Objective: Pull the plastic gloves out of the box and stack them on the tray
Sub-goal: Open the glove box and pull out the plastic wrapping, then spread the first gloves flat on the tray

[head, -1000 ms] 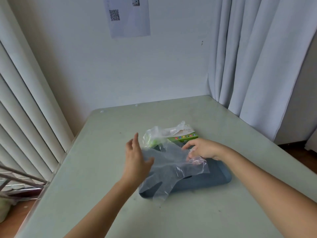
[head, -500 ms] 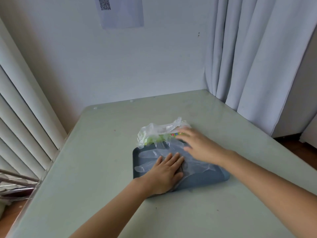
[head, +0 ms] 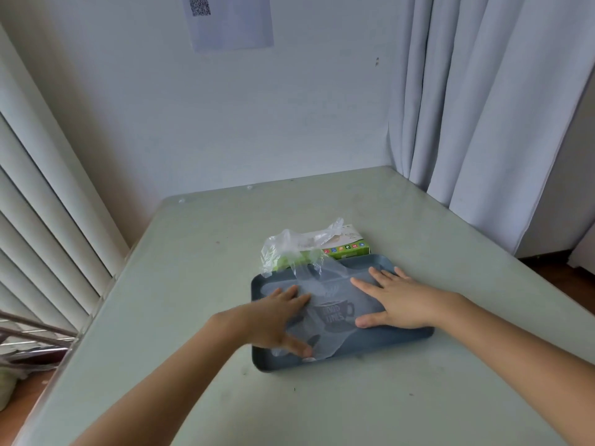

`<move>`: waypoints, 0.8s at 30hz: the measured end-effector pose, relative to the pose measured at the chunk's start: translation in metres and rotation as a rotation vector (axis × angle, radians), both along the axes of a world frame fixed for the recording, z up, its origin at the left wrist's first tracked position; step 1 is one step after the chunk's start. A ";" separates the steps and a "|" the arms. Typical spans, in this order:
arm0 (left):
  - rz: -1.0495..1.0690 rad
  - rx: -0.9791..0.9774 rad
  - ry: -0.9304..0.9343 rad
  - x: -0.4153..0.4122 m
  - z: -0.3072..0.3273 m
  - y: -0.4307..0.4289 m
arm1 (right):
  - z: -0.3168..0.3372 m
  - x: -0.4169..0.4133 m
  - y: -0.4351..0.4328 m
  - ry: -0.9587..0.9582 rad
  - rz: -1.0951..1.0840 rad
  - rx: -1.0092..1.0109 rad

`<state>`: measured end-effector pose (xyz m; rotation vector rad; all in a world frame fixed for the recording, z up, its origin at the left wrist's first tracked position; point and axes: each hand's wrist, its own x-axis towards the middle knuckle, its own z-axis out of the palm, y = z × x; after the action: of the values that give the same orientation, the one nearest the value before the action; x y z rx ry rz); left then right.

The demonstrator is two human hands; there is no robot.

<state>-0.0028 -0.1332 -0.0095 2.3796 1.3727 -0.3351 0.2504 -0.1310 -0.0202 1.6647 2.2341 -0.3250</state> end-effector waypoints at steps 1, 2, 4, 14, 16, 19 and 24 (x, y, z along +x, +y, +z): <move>0.063 0.025 -0.116 -0.003 0.010 0.005 | 0.004 -0.001 0.002 -0.008 -0.002 -0.011; 0.135 0.109 -0.248 -0.006 0.019 0.012 | 0.009 -0.003 0.004 -0.015 -0.001 -0.015; 0.284 0.355 -0.423 -0.014 0.033 0.031 | 0.016 -0.007 0.007 -0.012 0.017 0.039; 0.704 0.144 -0.589 -0.023 0.011 0.105 | -0.003 -0.032 0.000 0.283 0.092 0.035; 0.756 0.138 -0.841 -0.023 0.015 0.105 | -0.007 -0.031 0.001 0.285 0.086 0.021; 0.823 0.180 -1.141 -0.030 0.035 0.106 | -0.006 -0.031 0.003 0.281 0.095 0.013; 0.664 0.256 -1.405 -0.032 0.082 0.093 | 0.000 -0.032 0.005 0.322 0.078 0.007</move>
<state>-0.0352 -0.0403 0.0726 1.3989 1.2595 1.4356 0.2187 -0.1263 -0.0201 1.6184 2.5236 -0.6034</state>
